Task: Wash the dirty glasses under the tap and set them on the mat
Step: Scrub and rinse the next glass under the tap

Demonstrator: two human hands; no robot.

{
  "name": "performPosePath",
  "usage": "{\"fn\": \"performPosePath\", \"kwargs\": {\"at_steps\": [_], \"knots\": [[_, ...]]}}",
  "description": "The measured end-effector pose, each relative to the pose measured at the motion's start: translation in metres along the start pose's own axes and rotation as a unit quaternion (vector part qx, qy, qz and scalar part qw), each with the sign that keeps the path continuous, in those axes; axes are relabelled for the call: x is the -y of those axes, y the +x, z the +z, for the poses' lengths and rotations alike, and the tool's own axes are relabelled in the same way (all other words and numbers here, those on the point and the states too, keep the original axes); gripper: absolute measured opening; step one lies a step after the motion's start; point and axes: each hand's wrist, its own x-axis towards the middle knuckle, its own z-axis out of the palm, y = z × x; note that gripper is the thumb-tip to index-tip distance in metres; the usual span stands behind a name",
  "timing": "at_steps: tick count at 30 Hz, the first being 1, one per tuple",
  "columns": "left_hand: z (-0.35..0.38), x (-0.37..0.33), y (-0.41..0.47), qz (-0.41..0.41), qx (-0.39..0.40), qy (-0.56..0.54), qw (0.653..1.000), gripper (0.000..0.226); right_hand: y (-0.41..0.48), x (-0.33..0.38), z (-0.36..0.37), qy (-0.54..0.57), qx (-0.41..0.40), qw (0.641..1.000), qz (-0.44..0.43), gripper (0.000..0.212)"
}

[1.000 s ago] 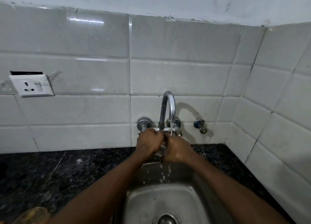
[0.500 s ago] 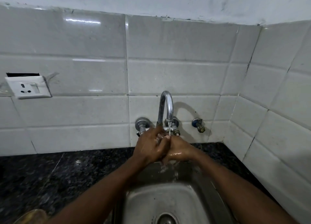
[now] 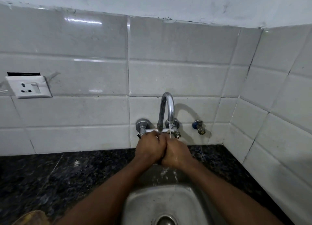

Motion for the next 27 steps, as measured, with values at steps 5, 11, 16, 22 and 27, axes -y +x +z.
{"fn": "performPosePath", "kwargs": {"at_steps": [5,11,16,22,27], "knots": [[0.003,0.008,0.001,0.017,-0.003,-0.022,1.000,0.051,0.004,-0.017,0.001,0.107,0.035,0.994,-0.009,0.077],[-0.003,0.014,-0.004,0.168,0.077,-0.151,0.971,0.030,-0.002,-0.031,0.006,0.321,0.088,0.943,0.022,0.117],[0.006,0.008,0.004,0.092,0.062,-0.061,0.992,0.037,-0.002,-0.029,0.017,0.237,0.045,0.970,0.009,0.141],[0.017,-0.001,0.005,-0.016,0.048,-0.052,0.997,0.051,-0.002,-0.033,0.023,0.168,-0.049,0.982,-0.069,0.136],[0.016,-0.008,-0.012,-0.282,0.017,-0.454,0.845,0.052,-0.011,-0.033,0.028,0.365,-0.079,0.924,-0.083,0.089]]}}
